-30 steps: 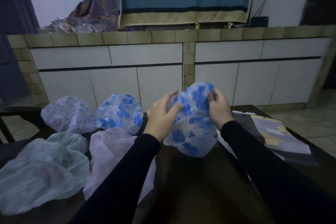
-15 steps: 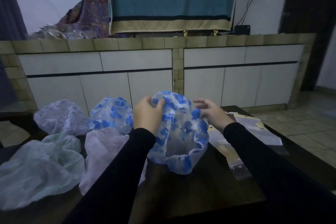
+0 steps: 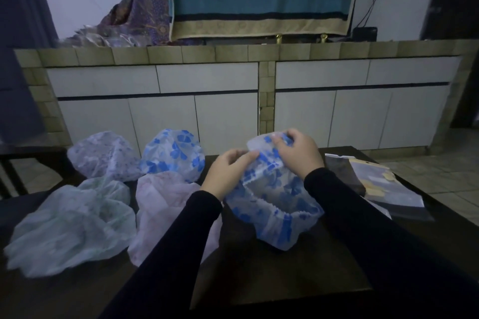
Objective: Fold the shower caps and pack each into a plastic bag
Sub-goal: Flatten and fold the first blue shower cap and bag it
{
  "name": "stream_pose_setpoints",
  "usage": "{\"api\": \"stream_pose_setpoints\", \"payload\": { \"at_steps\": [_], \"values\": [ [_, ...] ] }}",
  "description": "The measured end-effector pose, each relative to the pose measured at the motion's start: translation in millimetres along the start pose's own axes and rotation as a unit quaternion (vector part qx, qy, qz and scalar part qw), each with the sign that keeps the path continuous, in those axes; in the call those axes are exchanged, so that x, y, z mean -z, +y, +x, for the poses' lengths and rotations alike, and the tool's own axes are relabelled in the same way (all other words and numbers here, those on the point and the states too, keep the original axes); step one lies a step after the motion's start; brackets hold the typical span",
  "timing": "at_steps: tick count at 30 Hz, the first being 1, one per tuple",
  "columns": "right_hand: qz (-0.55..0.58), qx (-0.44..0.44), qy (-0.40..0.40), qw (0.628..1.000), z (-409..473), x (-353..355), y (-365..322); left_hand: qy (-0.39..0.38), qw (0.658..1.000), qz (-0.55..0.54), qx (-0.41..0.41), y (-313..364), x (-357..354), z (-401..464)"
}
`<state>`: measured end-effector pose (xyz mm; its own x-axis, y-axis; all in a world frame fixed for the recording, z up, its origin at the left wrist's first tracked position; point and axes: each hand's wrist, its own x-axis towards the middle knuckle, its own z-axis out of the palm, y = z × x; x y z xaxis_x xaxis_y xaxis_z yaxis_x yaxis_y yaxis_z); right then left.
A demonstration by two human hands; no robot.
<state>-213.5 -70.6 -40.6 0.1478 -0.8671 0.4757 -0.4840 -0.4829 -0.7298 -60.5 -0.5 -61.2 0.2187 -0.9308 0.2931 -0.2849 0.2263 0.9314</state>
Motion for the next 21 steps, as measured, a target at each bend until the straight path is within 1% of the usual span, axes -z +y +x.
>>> {"api": "stream_pose_setpoints", "payload": {
  "at_steps": [2, 3, 5, 6, 8, 10, 11, 13, 17, 19, 21],
  "values": [
    [0.037, -0.063, 0.044, 0.996, 7.5, 2.0, 4.6, -0.026, 0.998, -0.049, 0.013, -6.1, 0.8, -3.4],
    [0.065, -0.107, 0.049, 0.991, 11.5, 3.4, 5.6, -0.036, 0.995, -0.087, 0.023, -8.9, 0.8, -2.8],
    [0.096, -0.178, 0.035, 0.979, 21.0, 3.8, 11.6, -0.045, 0.986, -0.154, 0.041, -13.4, -0.6, 1.4],
    [0.085, -0.195, 0.013, 0.977, 23.2, 3.4, 14.3, -0.036, 0.986, -0.156, 0.043, -15.8, -1.7, 5.5],
    [0.029, -0.209, -0.029, 0.977, 25.3, -0.7, 23.1, 0.017, 0.995, -0.091, 0.041, -22.8, -5.6, 17.7],
    [-0.059, -0.211, -0.047, 0.975, 22.4, -2.8, 30.9, 0.077, 0.996, 0.005, 0.042, -30.8, -6.9, 29.0],
    [-0.105, -0.212, -0.057, 0.97, 20.9, -3.8, 35.4, 0.091, 0.994, 0.047, 0.042, -35.1, -6.3, 33.2],
    [-0.155, -0.211, -0.091, 0.961, 18.3, -3.7, 38.8, 0.083, 0.99, 0.105, 0.052, -45.9, -3.4, 37.5],
    [-0.145, -0.209, -0.157, 0.954, 18.3, -7.8, 42.1, 0.088, 0.983, 0.132, 0.093, -64.8, 6.2, 30.4],
    [-0.101, -0.201, -0.175, 0.959, 18.2, -12.7, 43.6, 0.093, 0.98, 0.138, 0.106, -71.4, 14.4, 26.6],
    [-0.057, -0.174, -0.205, 0.962, 16.5, -17.2, 41.6, 0.097, 0.976, 0.158, 0.114, -72.3, 23.4, 24.1]
  ]
}}
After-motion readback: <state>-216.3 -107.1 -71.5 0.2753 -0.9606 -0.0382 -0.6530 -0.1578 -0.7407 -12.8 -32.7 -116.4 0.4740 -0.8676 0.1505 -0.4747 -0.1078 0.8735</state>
